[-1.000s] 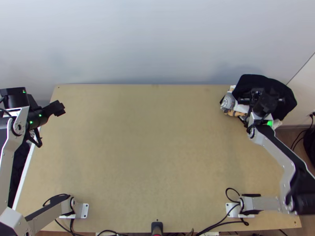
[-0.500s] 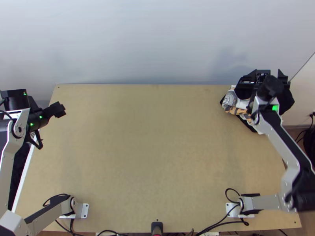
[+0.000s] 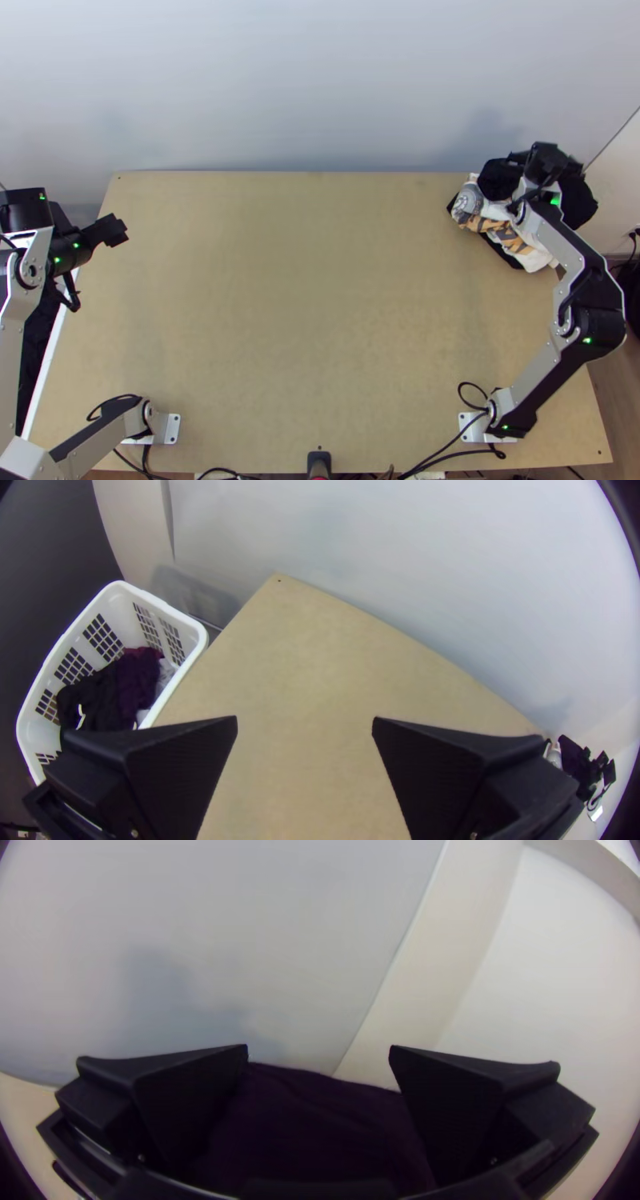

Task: Fold the t-shirt

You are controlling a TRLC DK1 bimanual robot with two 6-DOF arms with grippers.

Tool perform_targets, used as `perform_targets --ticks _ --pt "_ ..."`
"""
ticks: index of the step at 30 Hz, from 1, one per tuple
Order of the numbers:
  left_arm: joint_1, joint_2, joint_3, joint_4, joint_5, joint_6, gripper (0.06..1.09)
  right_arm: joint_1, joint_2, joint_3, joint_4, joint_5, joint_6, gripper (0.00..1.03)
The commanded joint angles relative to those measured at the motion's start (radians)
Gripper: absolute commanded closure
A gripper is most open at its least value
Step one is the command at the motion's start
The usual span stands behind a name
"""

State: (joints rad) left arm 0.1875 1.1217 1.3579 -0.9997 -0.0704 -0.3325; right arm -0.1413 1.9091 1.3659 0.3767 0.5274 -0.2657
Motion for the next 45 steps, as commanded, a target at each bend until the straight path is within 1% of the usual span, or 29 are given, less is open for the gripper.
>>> perform_targets --ticks 1,4,7,9,15,18,21,26,29,33,40,42,45 --pt "0.003 -0.002 -0.013 -0.004 0.000 -0.007 0.10 -0.014 -0.002 -0.206 -0.016 0.002 0.115 0.04" --pt "-0.010 0.004 -0.017 0.001 0.000 -0.016 0.10 0.008 -0.048 -0.358 -0.012 0.003 0.169 0.04" --pt "-0.034 0.012 -0.009 0.009 -0.006 -0.031 0.10 0.059 -0.104 -0.513 -0.009 0.011 0.226 0.04" --pt "-0.043 0.015 -0.006 0.009 -0.008 -0.037 0.10 0.078 -0.140 -0.565 0.011 0.037 0.233 0.05" --pt "-0.046 0.012 -0.014 0.009 -0.008 -0.034 0.10 0.108 -0.194 -0.634 0.010 0.040 0.232 0.05" --pt "-0.049 0.004 -0.025 0.009 -0.008 -0.034 0.10 0.101 -0.217 -0.636 0.010 0.040 0.226 0.05" --pt "-0.049 -0.005 -0.033 0.009 -0.008 -0.023 0.10 0.097 -0.272 -0.619 0.008 0.040 0.201 0.04" --pt "-0.046 -0.014 -0.048 0.010 -0.008 -0.014 0.10 0.103 -0.392 -0.553 -0.016 0.034 0.129 0.04" --pt "-0.049 -0.023 -0.056 0.013 -0.006 -0.014 0.10 0.140 -0.467 -0.501 -0.048 0.031 0.092 0.04" --pt "-0.060 -0.046 -0.060 0.039 -0.005 -0.014 0.10 0.198 -0.550 -0.438 -0.085 0.031 0.072 0.04" --pt "-0.085 -0.109 -0.069 0.087 -0.019 -0.014 0.10 0.345 -0.731 -0.456 -0.082 0.031 0.082 0.04" --pt "-0.086 -0.145 -0.111 0.116 -0.031 0.001 0.10 0.385 -0.783 -0.498 -0.087 0.031 0.111 0.04" --pt "-0.086 -0.238 -0.212 0.200 -0.040 0.038 0.10 0.424 -0.874 -0.603 -0.093 0.029 0.174 0.04"
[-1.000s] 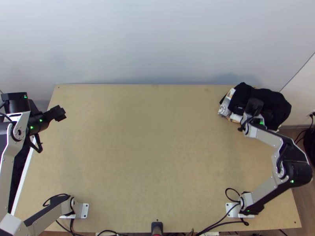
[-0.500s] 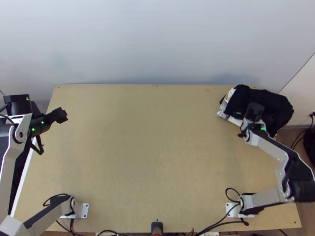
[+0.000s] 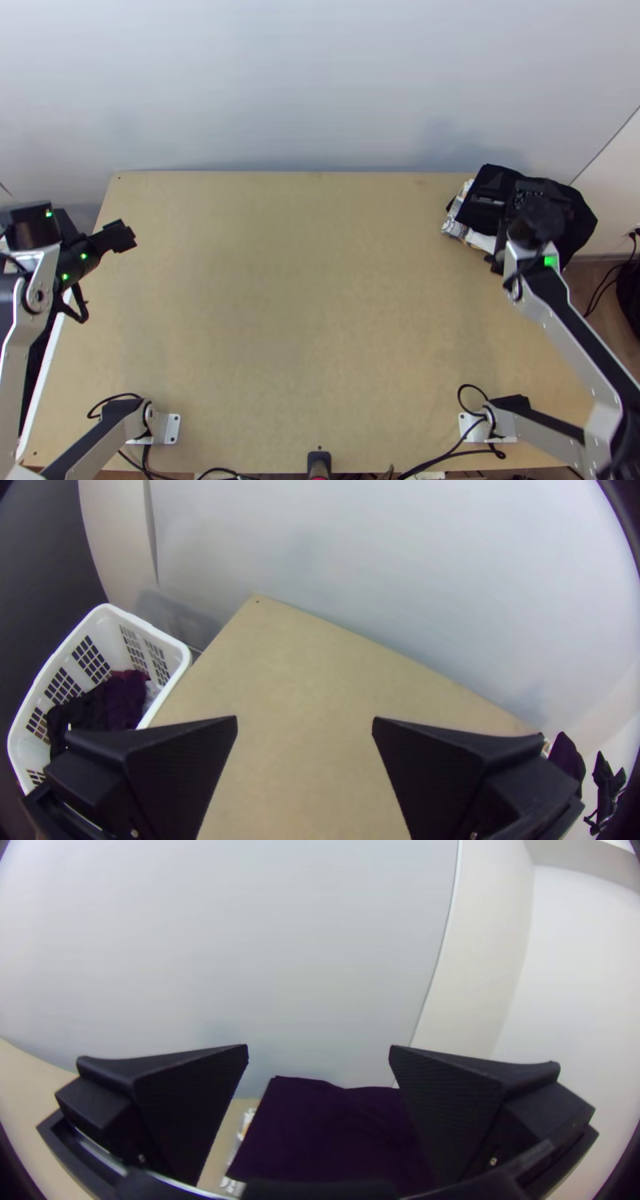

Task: Fold the t-shirt

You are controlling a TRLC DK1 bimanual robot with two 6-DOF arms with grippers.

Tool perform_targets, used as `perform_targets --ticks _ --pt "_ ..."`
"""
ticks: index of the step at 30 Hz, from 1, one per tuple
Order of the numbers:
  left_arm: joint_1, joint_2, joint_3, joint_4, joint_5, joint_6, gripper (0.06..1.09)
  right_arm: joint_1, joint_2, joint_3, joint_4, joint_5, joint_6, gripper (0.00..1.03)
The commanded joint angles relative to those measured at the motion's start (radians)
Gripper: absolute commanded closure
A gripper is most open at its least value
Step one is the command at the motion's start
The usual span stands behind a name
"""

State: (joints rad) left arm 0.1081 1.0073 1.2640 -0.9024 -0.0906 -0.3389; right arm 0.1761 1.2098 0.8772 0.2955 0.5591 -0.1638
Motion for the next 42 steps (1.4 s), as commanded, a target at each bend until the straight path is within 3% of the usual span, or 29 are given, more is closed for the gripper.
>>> perform_targets --ticks 1,8,16,23,27,37,40,42 --pt "-0.007 -0.150 -0.149 0.119 -0.020 0.051 0.10 0.120 -0.207 -0.152 -0.012 -0.002 0.095 0.04" --pt "0.007 -0.363 -0.387 0.204 -0.055 0.110 0.10 0.212 -0.447 -0.432 0.005 -0.102 0.159 0.04" --pt "0.016 -0.696 -0.706 0.356 -0.075 0.236 0.10 0.281 -0.694 -0.690 -0.001 -0.157 0.112 0.04" --pt "0.007 -0.892 -0.885 0.462 -0.063 0.281 0.10 0.273 -0.780 -0.794 -0.091 -0.172 0.104 0.04" --pt "-0.021 -0.977 -0.966 0.511 -0.047 0.279 0.10 0.272 -0.961 -0.863 -0.220 -0.172 0.084 0.04" --pt "-0.041 -1.007 -1.031 0.497 -0.032 0.281 0.10 0.235 -1.213 -0.876 -0.233 -0.171 0.014 0.04" --pt "-0.035 -1.007 -1.031 0.497 -0.032 0.281 0.10 0.235 -1.211 -0.876 -0.236 -0.172 -0.118 0.04" --pt "-0.035 -1.007 -1.032 0.497 -0.032 0.282 0.10 0.240 -1.211 -0.876 -0.236 -0.172 -0.121 0.04"
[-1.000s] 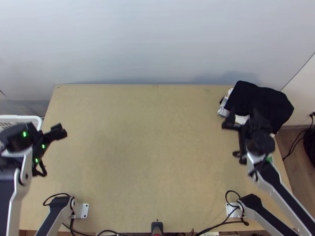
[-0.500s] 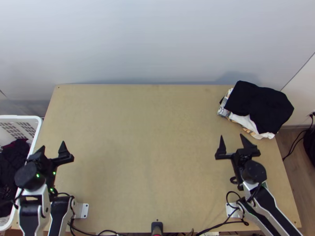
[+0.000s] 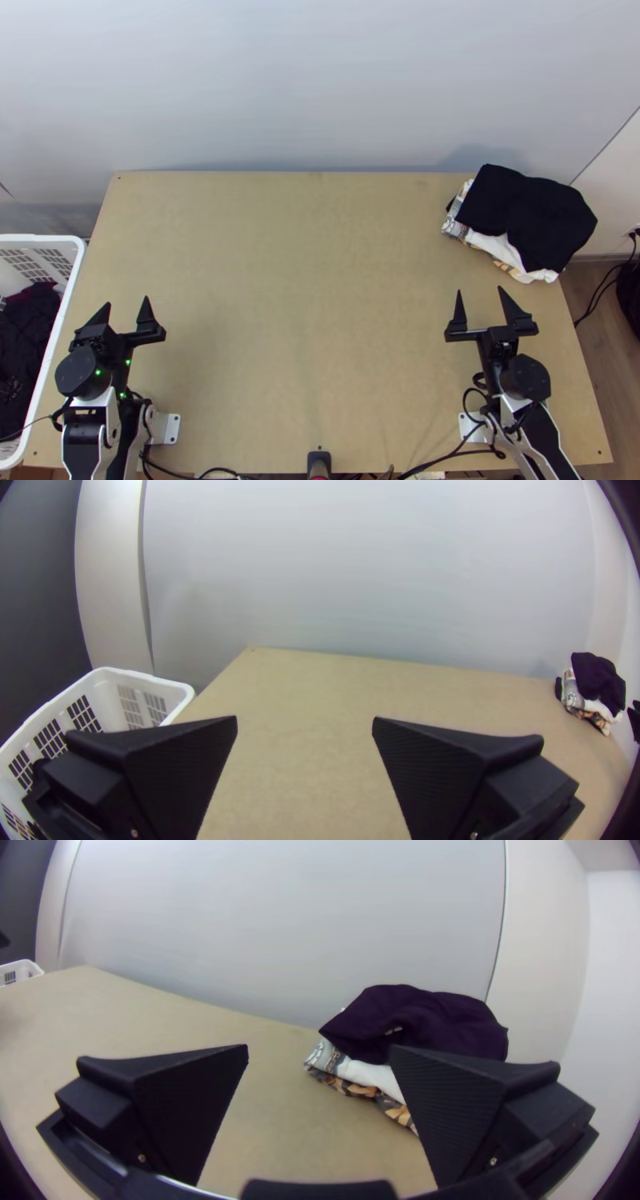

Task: Fold the t-shirt

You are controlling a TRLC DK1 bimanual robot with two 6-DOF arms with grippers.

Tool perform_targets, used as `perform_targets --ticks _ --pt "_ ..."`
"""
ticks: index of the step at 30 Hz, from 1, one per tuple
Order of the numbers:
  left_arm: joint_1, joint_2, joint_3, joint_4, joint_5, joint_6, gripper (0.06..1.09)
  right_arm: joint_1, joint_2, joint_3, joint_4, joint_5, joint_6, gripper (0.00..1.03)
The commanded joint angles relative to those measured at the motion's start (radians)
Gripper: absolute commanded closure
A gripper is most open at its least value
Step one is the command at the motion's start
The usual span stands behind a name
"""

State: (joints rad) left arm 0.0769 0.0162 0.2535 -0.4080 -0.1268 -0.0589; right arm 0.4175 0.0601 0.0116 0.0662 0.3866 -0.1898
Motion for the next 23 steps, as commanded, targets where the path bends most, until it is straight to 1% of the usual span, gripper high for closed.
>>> perform_targets --ticks 1,2,23 --pt "-0.003 -0.016 -0.020 0.003 0.004 0.002 0.10 -0.005 -0.062 -0.010 -0.006 0.000 -0.117 0.04" --pt "-0.003 -0.016 -0.020 0.003 0.004 0.002 0.10 -0.009 -0.062 -0.010 -0.006 0.000 -0.151 0.04" --pt "-0.003 -0.016 -0.020 0.003 0.004 0.002 0.10 -0.009 -0.062 -0.010 -0.008 0.000 -0.151 0.04"
